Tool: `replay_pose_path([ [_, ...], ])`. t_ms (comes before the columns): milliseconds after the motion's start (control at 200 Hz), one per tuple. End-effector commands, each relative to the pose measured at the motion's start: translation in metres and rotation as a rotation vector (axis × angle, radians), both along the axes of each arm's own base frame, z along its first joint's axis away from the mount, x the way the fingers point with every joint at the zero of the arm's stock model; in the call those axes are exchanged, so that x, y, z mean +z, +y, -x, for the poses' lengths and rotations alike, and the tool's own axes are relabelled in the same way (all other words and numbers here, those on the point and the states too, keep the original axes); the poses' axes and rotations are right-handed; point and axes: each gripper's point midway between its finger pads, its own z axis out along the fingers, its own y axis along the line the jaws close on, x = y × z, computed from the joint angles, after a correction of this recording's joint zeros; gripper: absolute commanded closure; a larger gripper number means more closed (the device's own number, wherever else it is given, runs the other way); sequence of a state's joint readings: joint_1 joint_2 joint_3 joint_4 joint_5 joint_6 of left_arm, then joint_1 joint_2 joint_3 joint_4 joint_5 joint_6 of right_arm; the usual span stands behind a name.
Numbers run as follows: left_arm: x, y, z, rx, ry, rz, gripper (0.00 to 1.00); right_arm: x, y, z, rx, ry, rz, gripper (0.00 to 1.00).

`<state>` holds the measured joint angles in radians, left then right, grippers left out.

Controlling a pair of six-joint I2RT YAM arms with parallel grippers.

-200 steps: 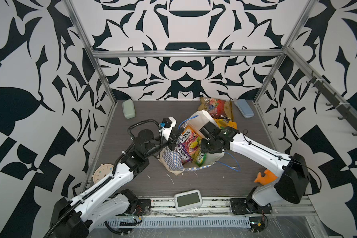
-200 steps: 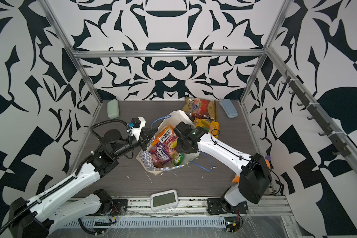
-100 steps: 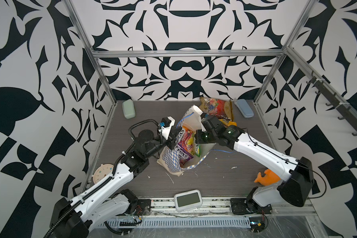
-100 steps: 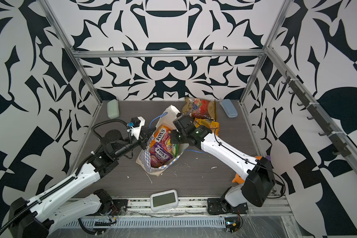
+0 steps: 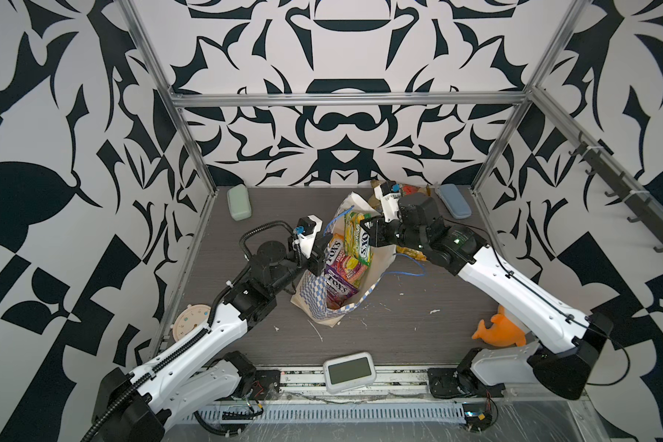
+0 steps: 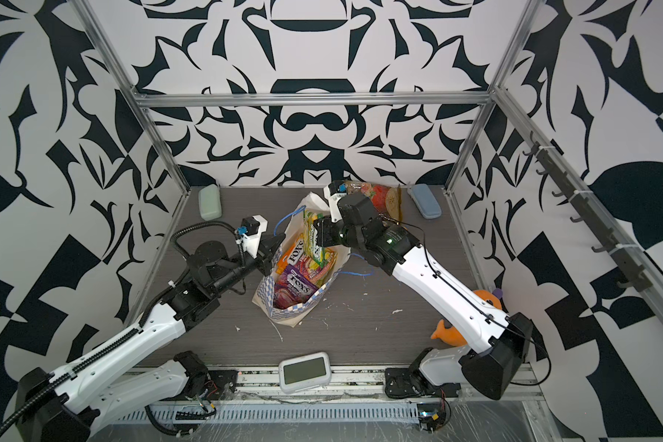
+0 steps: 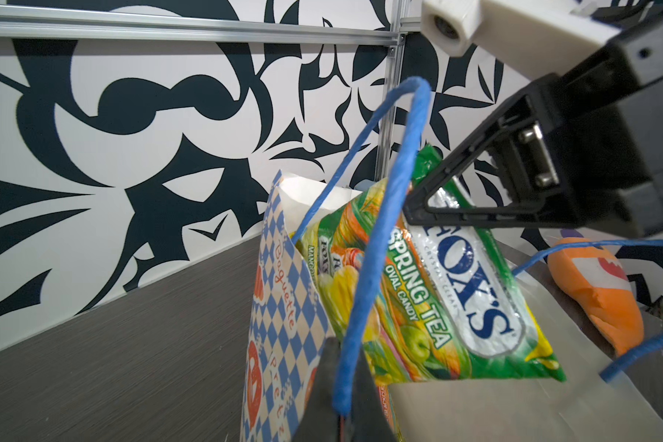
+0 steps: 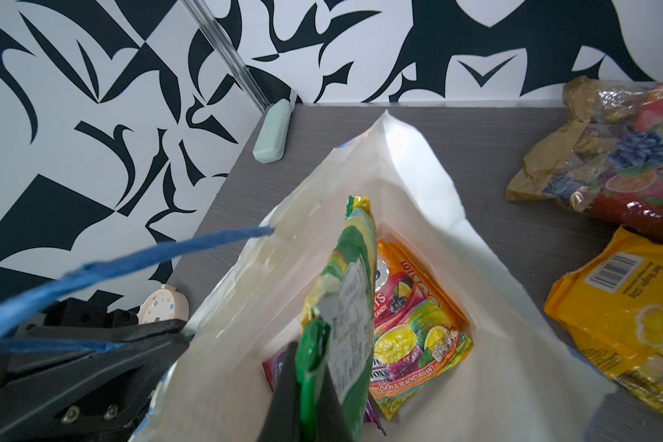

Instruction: Take the snacks out of the paper bag

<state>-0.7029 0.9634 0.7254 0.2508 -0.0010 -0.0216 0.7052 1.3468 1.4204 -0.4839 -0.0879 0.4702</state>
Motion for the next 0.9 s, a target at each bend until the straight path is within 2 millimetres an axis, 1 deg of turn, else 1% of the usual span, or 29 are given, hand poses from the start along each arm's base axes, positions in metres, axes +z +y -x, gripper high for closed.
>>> replay_pose_path([
  [0, 0.024, 0.009, -0.001, 0.051, -0.074, 0.047, 1.00, 0.069, -0.001, 0.006, 0.036, -0.159, -0.101, 1.00],
  [95, 0.020, 0.012, -0.004, 0.073, -0.078, 0.039, 1.00, 0.091, -0.002, 0.009, 0.043, -0.207, -0.143, 1.00],
  [175, 0.022, 0.013, -0.004, 0.080, -0.083, 0.045, 1.00, 0.111, 0.000, 0.012, 0.060, -0.236, -0.182, 1.00],
  [245, 0.023, 0.014, -0.003, 0.083, -0.088, 0.046, 1.00, 0.126, -0.003, 0.014, 0.056, -0.266, -0.195, 1.00],
  [310, 0.025, 0.016, -0.003, 0.089, -0.093, 0.048, 1.00, 0.139, -0.012, 0.015, 0.027, -0.300, -0.188, 1.00],
  [405, 0.027, 0.022, -0.003, 0.114, -0.101, 0.051, 1.00, 0.156, -0.029, 0.016, -0.024, -0.352, -0.167, 1.00],
  [495, 0.026, 0.028, -0.003, 0.143, -0.106, 0.047, 1.00, 0.165, -0.055, 0.014, -0.121, -0.391, -0.125, 1.00],
  [640, 0.025, 0.037, -0.003, 0.181, -0.117, 0.041, 1.00, 0.173, -0.101, 0.013, -0.271, -0.433, -0.040, 1.00],
  [715, 0.025, 0.038, -0.003, 0.189, -0.120, 0.038, 1.00, 0.175, -0.136, 0.009, -0.402, -0.448, 0.016, 1.00],
  [795, 0.025, 0.039, -0.004, 0.191, -0.121, 0.033, 1.00, 0.171, -0.166, 0.007, -0.501, -0.447, 0.082, 1.00],
  [895, 0.025, 0.037, -0.004, 0.185, -0.122, 0.032, 1.00, 0.152, -0.199, -0.002, -0.615, -0.415, 0.176, 1.00],
])
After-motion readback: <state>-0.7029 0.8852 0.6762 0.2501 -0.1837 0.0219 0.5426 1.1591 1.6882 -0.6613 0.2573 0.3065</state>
